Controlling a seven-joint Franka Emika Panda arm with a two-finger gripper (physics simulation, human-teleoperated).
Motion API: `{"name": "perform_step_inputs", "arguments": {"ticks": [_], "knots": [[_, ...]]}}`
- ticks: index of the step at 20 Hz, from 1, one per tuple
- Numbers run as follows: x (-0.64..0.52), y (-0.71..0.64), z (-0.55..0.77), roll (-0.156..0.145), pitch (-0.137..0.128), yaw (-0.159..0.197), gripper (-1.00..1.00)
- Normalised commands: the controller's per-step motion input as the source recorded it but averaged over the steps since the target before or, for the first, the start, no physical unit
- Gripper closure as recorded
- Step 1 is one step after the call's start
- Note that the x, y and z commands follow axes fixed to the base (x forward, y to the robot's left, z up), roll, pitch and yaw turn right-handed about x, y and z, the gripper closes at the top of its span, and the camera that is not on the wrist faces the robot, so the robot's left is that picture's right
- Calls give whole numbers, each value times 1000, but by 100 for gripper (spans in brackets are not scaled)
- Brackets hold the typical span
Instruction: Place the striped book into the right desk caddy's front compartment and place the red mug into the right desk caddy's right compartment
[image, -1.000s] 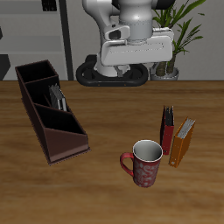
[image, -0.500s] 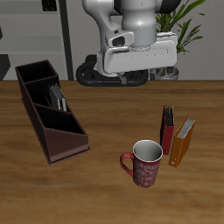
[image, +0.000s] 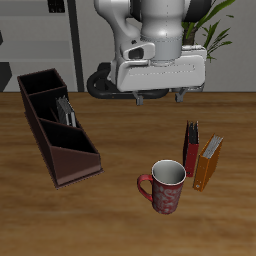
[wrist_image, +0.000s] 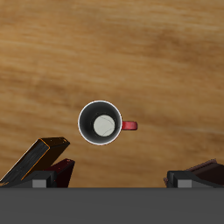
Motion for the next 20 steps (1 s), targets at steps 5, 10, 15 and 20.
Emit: {"name": "perform_step_inputs", "arguments": {"ticks": [5, 10, 15, 20], "knots": [[206, 38, -126, -23, 25, -62, -100], [109, 175, -185, 10, 8, -28, -100], [8, 117, -73, 11, 3, -43, -100], [43, 167, -113, 15, 7, -12, -100]]}}
